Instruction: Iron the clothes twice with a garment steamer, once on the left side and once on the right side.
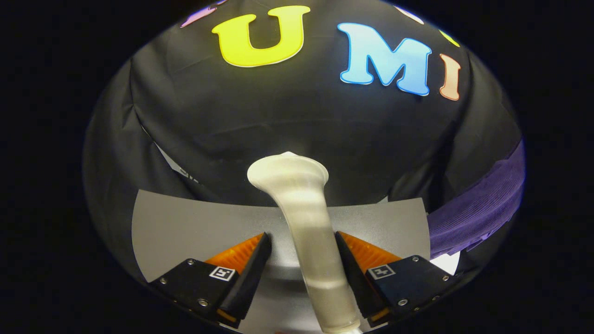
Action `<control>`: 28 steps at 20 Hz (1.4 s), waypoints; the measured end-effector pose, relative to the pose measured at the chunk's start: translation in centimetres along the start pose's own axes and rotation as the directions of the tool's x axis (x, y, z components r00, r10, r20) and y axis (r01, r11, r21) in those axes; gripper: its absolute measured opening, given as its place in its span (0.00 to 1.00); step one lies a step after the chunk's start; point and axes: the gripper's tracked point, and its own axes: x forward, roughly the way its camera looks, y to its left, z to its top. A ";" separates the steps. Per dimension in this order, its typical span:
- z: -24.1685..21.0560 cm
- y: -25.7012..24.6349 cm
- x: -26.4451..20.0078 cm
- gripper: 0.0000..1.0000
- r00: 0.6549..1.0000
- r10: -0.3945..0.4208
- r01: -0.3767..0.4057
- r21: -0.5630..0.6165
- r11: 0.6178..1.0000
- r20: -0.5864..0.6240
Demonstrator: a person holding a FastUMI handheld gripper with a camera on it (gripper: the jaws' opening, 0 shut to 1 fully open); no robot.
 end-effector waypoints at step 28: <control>-4.8 -5.7 -16.2 0.35 0.840 0.025 -0.020 -0.016 1.000 0.541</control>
